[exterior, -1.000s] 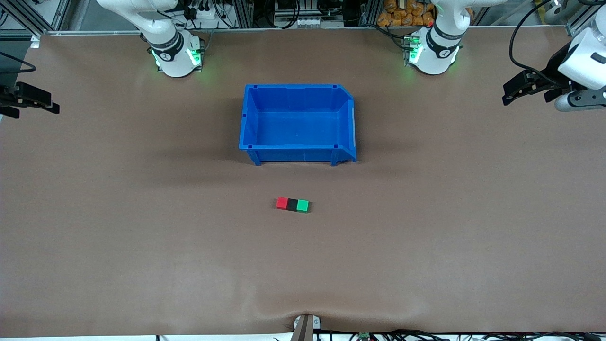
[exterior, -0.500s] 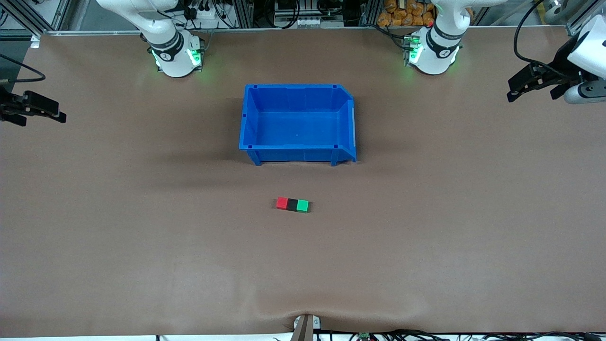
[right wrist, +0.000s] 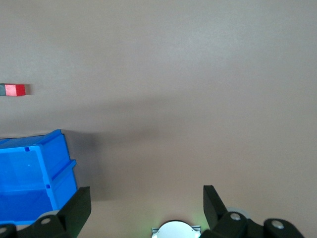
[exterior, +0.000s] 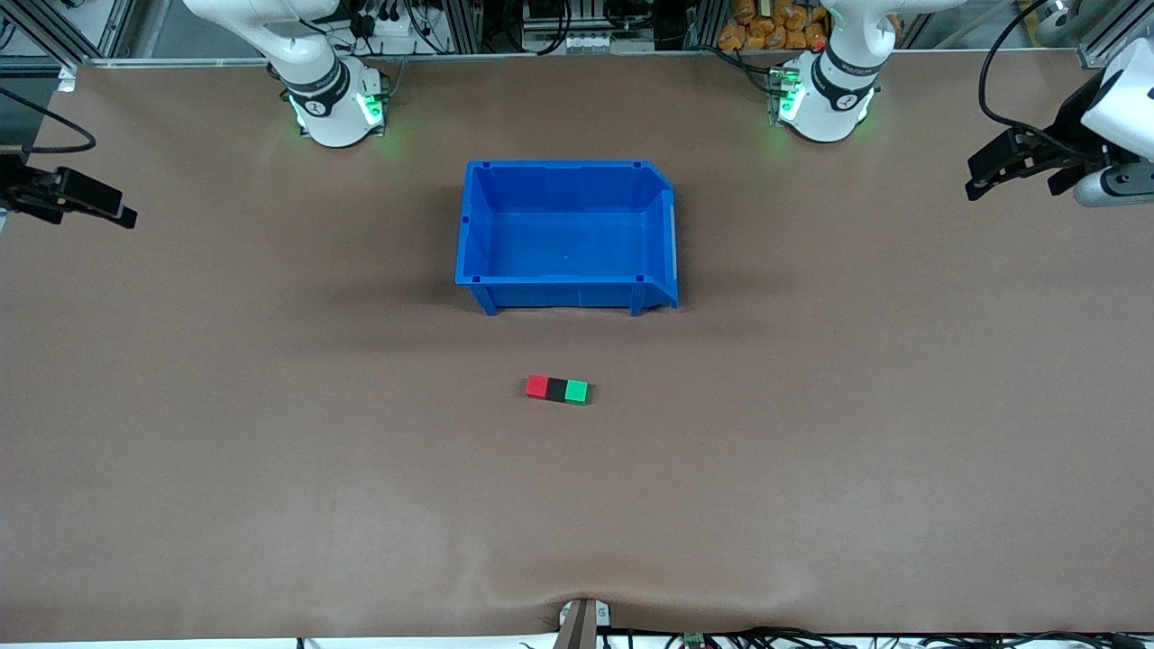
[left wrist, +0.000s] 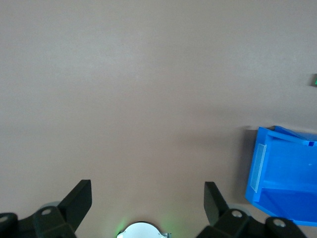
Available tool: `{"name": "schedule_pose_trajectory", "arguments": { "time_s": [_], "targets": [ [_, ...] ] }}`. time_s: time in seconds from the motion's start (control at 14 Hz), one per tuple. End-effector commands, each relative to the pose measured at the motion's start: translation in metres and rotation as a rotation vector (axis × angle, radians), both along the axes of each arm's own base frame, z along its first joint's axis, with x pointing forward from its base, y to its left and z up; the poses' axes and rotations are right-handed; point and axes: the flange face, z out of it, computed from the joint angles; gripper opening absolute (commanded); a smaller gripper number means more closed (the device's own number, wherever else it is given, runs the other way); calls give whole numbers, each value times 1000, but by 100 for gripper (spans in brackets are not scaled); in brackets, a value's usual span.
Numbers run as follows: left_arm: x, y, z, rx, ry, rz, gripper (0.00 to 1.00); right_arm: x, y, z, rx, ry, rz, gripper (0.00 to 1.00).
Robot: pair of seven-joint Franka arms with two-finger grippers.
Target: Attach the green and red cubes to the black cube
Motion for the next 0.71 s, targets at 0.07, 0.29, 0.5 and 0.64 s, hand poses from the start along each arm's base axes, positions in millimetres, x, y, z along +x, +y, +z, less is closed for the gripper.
{"name": "schedule_pose_trajectory", "arguments": {
  "time_s": [0.07,0.29,0.5,0.64],
  "targets": [
    [8,-2,7,14,4,-25,100,-6,2,5,-46,-6,-8,100],
    [8,-3,7,11,4,-26,100,-5,1,6,-35,-14,2,100],
    [8,-3,6,11,5,-19,100,-1,2,2,-37,-15,3,100],
    [8,-3,6,11,5,-19,100,1,4,2,-38,-23,5,100]
  ]
}}
